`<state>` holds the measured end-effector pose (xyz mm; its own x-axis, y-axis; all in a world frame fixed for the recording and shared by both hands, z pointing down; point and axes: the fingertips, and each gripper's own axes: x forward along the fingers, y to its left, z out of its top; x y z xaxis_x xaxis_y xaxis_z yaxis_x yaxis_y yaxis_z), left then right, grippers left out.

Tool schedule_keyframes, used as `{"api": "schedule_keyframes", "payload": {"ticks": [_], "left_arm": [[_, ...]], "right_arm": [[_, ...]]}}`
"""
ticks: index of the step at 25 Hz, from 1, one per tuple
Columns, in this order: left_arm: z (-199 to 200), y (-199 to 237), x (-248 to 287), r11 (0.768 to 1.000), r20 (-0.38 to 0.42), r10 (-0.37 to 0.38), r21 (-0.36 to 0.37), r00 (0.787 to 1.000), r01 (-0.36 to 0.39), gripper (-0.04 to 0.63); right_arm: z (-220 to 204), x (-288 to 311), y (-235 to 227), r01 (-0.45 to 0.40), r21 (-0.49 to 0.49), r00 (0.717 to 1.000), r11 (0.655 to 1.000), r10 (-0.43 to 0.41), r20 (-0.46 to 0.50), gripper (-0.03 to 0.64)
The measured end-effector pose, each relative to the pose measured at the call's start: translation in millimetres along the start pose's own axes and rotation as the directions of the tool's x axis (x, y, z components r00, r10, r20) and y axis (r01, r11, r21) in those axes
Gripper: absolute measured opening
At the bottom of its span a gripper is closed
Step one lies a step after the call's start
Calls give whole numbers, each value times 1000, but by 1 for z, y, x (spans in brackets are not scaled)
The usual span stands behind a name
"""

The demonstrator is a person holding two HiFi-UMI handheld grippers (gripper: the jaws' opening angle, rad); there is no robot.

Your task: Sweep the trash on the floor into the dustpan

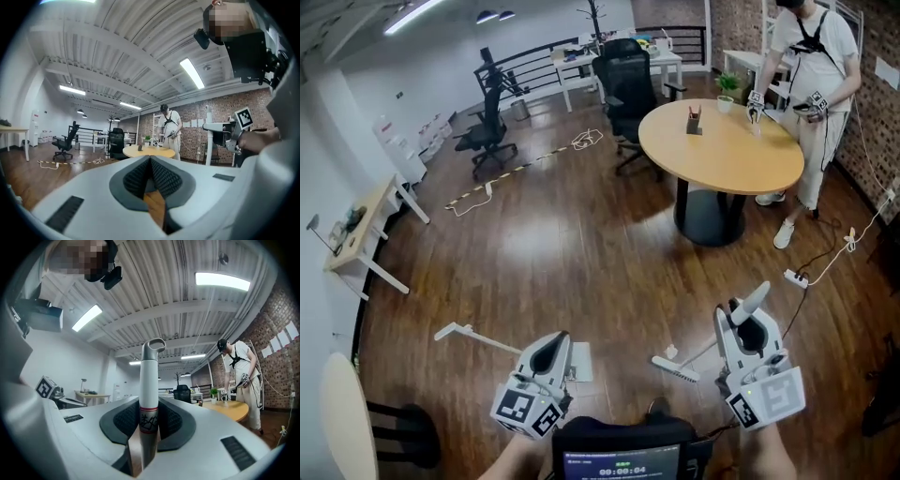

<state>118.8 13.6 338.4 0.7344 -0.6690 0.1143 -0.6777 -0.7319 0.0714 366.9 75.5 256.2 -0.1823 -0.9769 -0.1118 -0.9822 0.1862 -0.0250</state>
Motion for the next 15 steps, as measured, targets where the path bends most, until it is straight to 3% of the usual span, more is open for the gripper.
{"api": "schedule_keyframes", "payload": {"ticks": [6, 15], "left_arm": [[-16, 9, 62, 998, -14, -65, -17, 998, 65, 23], [-56, 50, 104, 991, -65, -131, -16, 989, 131, 23]], "right_arm": [[-40, 32, -47, 49, -33, 998, 998, -50, -29, 100], [-101, 57, -87, 202, -103, 976, 974, -209, -64, 100]]}}
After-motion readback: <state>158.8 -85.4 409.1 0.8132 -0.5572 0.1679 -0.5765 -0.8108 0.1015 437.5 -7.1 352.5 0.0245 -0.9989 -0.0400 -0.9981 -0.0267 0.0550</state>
